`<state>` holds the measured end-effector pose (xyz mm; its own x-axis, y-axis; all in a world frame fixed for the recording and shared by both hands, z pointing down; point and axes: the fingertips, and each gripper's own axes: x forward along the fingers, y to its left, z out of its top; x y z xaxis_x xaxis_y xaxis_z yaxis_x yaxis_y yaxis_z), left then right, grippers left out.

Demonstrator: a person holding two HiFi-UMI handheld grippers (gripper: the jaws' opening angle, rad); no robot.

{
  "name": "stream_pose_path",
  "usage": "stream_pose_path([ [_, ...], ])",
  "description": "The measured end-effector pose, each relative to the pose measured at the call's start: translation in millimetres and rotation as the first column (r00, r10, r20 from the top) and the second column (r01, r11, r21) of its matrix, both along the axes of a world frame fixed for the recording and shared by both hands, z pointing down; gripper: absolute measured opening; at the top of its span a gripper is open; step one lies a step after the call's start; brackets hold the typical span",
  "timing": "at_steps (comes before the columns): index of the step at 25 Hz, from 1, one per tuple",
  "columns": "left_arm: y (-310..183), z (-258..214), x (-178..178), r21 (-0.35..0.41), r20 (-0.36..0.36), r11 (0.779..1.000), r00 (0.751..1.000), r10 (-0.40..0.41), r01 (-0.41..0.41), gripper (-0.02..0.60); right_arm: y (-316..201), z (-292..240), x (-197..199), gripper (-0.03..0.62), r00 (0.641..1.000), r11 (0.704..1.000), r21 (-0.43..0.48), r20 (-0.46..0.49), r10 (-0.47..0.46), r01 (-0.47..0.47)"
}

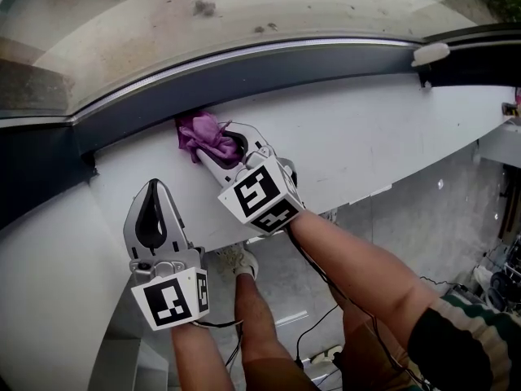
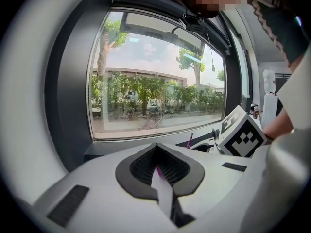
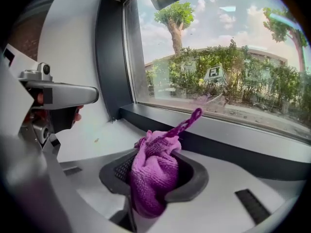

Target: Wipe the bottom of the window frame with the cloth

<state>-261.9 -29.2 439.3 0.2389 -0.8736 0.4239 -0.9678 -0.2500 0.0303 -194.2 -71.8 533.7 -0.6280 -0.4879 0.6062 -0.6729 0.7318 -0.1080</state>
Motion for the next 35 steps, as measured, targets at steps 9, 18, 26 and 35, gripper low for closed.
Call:
stream_pose_path([
  [9, -7, -6, 41, 0.015, 0.003, 0.999, 0.999, 0.038, -0.038, 0.003, -5, -3, 44, 0.150, 0.999, 0.999, 0.005, -0.004, 0.042, -0.042],
  [18, -15, -13, 81, 0.022, 0.004, 0.996, 0.996, 0.086, -0.086, 0.003, -6, -2, 83, 0.150, 0.997, 0.997, 0.004, -0.001, 0.077, -0.077],
  [26, -20, -17, 127, 0.024, 0.002, 0.991, 0.991, 0.131, -0.131, 0.003, -10, -4, 125, 0.150, 0.995, 0.995, 0.010, 0.001, 0.103, -0.103],
  [35, -24, -18, 177, 0.025, 0.014, 0.985, 0.985, 0.173, -0.173, 0.003, -18, -7, 178, 0.150, 0.990, 0.989, 0.024, 0.011, 0.143, -0.143],
])
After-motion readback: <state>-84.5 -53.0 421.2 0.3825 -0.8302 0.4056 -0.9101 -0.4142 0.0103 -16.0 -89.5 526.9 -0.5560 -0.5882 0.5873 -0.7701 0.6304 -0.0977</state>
